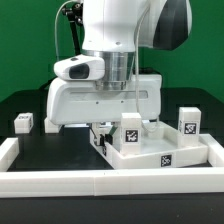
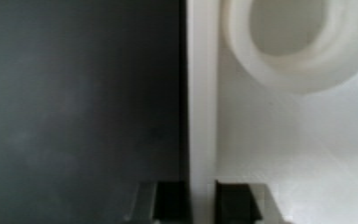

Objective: Assemble square table

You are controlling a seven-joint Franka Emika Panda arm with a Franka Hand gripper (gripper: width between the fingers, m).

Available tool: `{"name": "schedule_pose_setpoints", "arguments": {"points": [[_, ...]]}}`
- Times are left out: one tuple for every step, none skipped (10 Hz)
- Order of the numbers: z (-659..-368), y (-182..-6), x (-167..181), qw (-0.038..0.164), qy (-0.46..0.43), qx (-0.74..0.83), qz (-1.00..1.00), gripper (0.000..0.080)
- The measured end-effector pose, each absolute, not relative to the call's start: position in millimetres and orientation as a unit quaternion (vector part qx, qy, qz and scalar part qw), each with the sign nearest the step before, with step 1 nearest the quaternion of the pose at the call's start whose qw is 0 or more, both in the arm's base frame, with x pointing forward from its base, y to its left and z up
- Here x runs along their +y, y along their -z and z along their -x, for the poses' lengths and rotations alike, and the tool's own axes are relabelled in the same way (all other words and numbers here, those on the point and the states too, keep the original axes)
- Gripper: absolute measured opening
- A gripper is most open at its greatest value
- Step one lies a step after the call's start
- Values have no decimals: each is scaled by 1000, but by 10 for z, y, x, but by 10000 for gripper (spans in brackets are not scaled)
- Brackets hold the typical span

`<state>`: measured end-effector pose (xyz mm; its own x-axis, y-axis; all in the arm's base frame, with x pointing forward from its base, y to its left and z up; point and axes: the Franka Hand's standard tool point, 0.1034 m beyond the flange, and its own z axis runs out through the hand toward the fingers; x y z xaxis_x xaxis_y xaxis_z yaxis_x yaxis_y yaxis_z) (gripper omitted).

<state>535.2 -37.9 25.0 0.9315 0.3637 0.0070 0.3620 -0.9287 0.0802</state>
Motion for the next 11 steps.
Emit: {"name": "schedule_pose_setpoints", "arguments": {"points": [[-5349,-248,-393,41,-9,204,-978,62],[-5351,-250,-404,44,-8,225,-973,62],[-5350,-250,-425,46,-5,254,-966,62],[-5349,-250,-438,48,-3,267,-962,62],[-5349,-250,-458,51,0,305,-951,62],[-5347,-249,-477,54,3,327,-943,62],[-5346,-249,-489,54,4,338,-940,62],[-5346,-249,-508,58,10,380,-923,62],[-5368,-260,-499,63,14,417,-907,62],[-5413,-278,-449,68,16,453,-889,62],[-5471,-300,-378,75,20,515,-854,62]]}}
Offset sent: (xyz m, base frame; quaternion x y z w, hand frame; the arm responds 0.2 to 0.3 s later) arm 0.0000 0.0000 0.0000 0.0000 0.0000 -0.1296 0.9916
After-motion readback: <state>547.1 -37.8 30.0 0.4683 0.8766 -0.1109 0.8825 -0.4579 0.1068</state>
